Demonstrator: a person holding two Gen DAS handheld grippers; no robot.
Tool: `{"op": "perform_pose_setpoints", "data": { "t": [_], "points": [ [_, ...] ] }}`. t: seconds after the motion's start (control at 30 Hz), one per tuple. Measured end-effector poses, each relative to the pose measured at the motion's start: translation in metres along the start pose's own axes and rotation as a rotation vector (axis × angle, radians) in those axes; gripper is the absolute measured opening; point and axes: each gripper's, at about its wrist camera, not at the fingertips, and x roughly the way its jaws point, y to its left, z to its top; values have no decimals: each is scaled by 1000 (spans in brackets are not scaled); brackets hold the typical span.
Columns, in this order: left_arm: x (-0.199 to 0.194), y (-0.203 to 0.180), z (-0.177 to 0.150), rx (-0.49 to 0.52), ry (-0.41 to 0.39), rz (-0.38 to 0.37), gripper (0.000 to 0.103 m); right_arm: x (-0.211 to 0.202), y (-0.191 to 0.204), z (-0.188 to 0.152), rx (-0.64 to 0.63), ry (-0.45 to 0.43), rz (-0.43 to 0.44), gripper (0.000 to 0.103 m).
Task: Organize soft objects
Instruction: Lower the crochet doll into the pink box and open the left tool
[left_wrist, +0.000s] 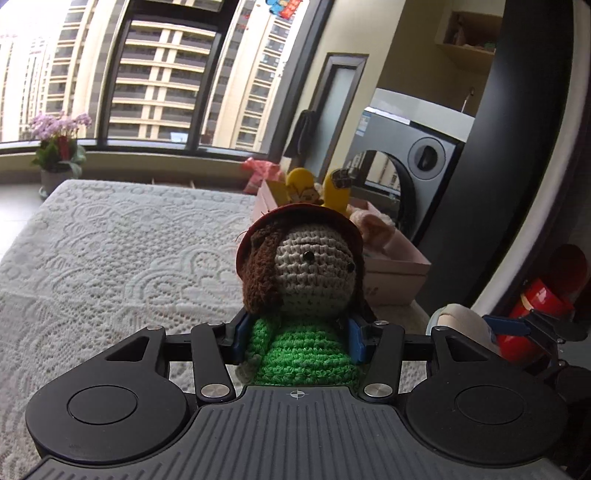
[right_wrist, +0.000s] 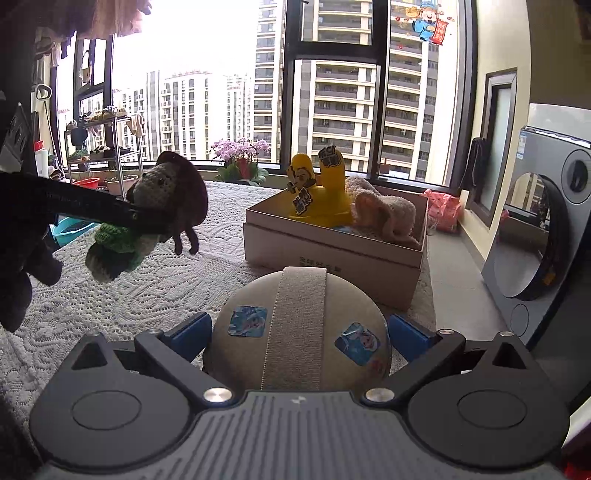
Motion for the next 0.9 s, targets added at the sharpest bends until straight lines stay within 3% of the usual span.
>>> {"op": "perform_pose_setpoints", "data": {
  "t": [0.17,0.27,0.4,0.57,0.67,0.9],
  "points": [
    [40,-62,69,107,-128,-110,56,1,0,-2,18,-30,1,101],
    [83,-102,110,114,-164,-121,56,2,-7,-7,28,-28,-10,101],
    [156,-143,129,189,-73,-55,56,1,-21,-16,60,-23,-23,101],
    [232,-156,101,299,101,55,61,-1,-38,-26,91,-18,-50,101],
    [231,-155,89,391,51,50,60,3,-44,-28,113,-15,-46,101],
    [192,-146,105,322,-5,-7,60,9,-42,-27,116,-15,-9,101]
  ]
}}
